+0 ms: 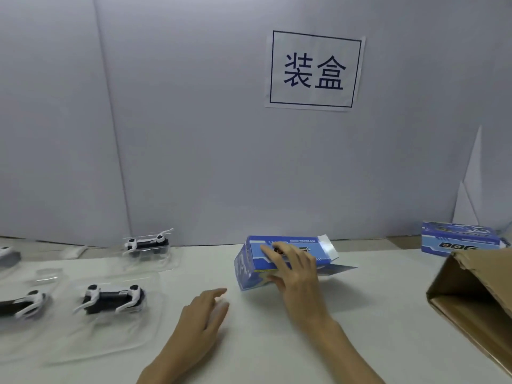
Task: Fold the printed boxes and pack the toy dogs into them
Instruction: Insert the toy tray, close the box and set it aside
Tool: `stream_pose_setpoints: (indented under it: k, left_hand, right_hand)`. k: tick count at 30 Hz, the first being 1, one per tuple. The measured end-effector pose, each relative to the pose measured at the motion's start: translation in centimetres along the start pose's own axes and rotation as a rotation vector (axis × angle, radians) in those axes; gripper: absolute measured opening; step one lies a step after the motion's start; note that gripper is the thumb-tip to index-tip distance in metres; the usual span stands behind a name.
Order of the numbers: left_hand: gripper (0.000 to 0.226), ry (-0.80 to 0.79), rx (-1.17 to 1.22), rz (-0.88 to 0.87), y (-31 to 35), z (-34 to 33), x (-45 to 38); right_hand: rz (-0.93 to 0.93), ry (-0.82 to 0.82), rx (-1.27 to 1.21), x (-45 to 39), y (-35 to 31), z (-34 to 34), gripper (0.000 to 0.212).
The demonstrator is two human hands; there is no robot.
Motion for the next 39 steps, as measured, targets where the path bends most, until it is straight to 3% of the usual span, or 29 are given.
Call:
stream_pose_setpoints:
  k: [3,5,6,9,11,13,15,17,19,21,25,27,30,33,36,39]
  left_hand:
    - [0.063,0.15,0.472,0.055,0.6,1.8,0.0]
    - [0.104,0.214,0.472,-0.054,1.3,2.8,0.0]
    - [0.11,0.243,0.428,-0.122,1.8,3.0,0.1]
    - [0.085,0.355,0.35,-0.249,2.9,2.9,0.0]
    - [0.078,0.433,0.266,-0.269,3.2,2.8,-0.1]
    - [0.077,0.503,0.113,-0.311,3.0,2.9,0.0]
    - [0.075,0.502,-0.077,-0.415,3.1,2.6,0.1]
    - [0.071,0.458,-0.232,-0.525,3.8,1.8,0.1]
    - [0.068,0.434,-0.32,-0.604,4.5,0.9,0.0]
    - [0.07,0.382,-0.308,-0.636,5.2,0.5,0.2]
    - [0.059,0.312,0.12,-0.469,5.9,1.0,0.5]
    - [0.046,0.339,0.381,-0.224,5.5,1.9,-0.1]
    - [0.041,0.151,0.749,0.104,5.0,2.1,-0.8]
    - [0.066,0.163,0.923,0.11,4.0,1.6,-0.1]
    - [0.073,0.17,0.94,0.113,3.6,1.9,0.0]
    - [0.078,0.045,0.933,0.131,4.3,1.8,0.3]
  right_hand:
    - [0.022,-0.016,-0.096,0.5,-2.1,0.0,0.069]
    - [0.109,-0.044,-0.132,0.3,-3.2,0.2,0.067]
    - [0.168,-0.055,-0.139,0.2,-3.7,0.4,0.065]
    - [0.182,-0.06,-0.166,-0.2,-4.4,1.2,0.064]
    - [-0.039,-0.072,-0.329,-0.2,-3.9,1.4,0.068]
    - [-0.35,-0.035,-0.656,0.3,-3.0,1.3,0.059]
    - [-0.65,0.002,-1.049,0.5,-2.5,1.2,0.045]
    - [-0.846,-0.06,-1.356,0.5,-2.3,0.8,0.054]
    - [-0.934,-0.109,-1.441,0.6,-2.0,0.6,0.071]
    - [-0.993,-0.108,-1.41,0.9,-1.5,0.3,0.071]
    - [-1.047,-0.065,-1.517,1.0,-0.2,0.4,0.061]
    - [-0.966,-0.162,-1.532,0.7,-0.3,0.9,0.065]
    - [-0.881,-0.279,-1.565,0.7,-1.5,0.8,0.068]
    - [-0.787,-0.38,-1.605,0.8,-3.2,0.4,0.076]
    - [-0.741,-0.419,-1.569,0.9,-3.4,0.4,0.08]
    - [-0.774,-0.409,-1.508,1.1,-3.0,0.1,0.059]
Point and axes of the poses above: each hand's wrist, its own x-axis away from the middle knuckle, its own z-axis out of the back of the hand, y = z × x, the point moved 3 cm from there along -x, towards the middle knuckle, and after that the axes turned 8 degrees about -y, right-handed, at the moved point
